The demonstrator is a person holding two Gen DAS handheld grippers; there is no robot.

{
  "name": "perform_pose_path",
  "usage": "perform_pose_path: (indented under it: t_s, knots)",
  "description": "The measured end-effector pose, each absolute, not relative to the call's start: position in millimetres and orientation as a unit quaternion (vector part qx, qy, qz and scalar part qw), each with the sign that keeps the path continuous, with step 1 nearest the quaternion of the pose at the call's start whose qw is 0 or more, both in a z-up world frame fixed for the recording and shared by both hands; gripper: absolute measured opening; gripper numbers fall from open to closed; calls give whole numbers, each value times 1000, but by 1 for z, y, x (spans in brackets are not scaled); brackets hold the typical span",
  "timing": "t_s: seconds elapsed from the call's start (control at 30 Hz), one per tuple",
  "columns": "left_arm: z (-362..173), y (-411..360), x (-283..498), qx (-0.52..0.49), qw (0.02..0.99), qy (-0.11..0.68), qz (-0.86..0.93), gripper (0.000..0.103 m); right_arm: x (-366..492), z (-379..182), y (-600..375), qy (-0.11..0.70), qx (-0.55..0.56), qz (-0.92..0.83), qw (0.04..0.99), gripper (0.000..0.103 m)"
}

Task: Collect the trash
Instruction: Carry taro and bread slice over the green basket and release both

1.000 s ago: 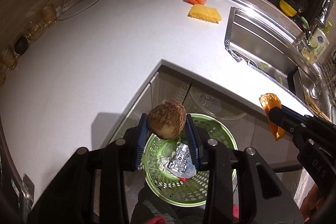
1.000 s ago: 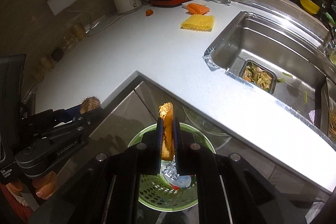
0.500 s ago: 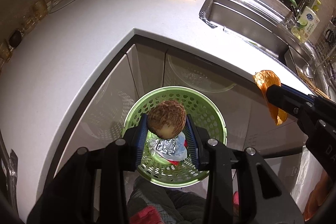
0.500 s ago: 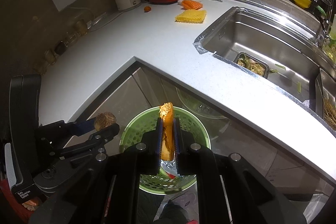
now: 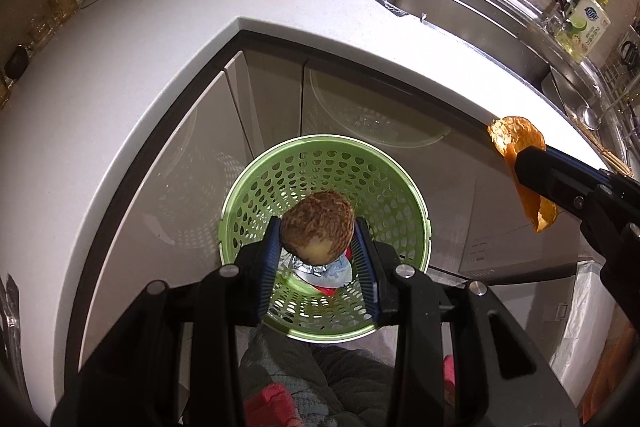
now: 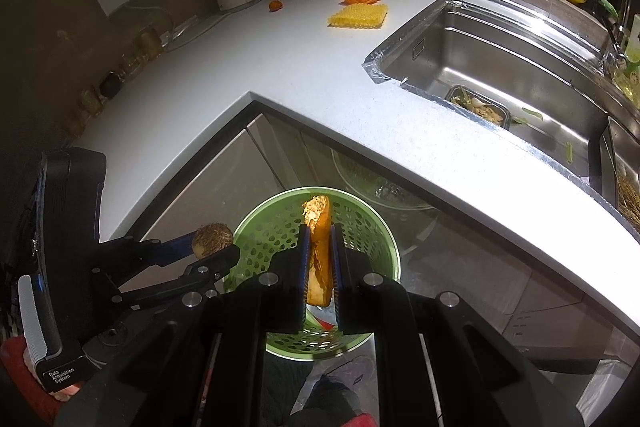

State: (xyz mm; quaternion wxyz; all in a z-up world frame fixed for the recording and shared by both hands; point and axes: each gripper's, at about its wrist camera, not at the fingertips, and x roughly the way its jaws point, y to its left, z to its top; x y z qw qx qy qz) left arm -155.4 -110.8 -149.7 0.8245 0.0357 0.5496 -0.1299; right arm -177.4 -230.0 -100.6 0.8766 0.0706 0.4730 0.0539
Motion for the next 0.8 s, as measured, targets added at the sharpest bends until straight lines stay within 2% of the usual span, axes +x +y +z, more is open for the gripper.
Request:
perform_pose_path:
  t_s: [0.43, 0.47, 0.53, 0.57, 0.6, 0.67, 0.7, 0.8]
  knots:
    - [-155, -110, -152, 37, 819, 558, -125, 35, -171, -110, -223, 484, 65, 62, 870, 12]
    - [-155, -110, -152, 37, 820, 557, -126, 39, -170, -110, -223, 484, 65, 62, 870, 12]
    - [-152, -110, -152, 41, 824, 552, -122, 55, -170, -110, -223, 484, 65, 62, 870, 12]
    - [-151, -110, -152, 43, 826, 549, -120, 67, -170, -110, -223, 485, 65, 62, 870, 12]
    - [-149, -110, -152, 45, 828, 546, -117, 73, -170, -110, -223, 485, 64, 62, 870, 12]
    - [-146, -109, -151, 47, 831, 543, -115, 76, -169, -110, -223, 485, 65, 61, 870, 12]
    - [-146, -109, -151, 47, 831, 543, -113, 81, -168, -110, -223, 486, 65, 61, 870, 12]
    - [-147, -107, -149, 46, 830, 546, -109, 84, -166, -111, -224, 487, 65, 62, 869, 13]
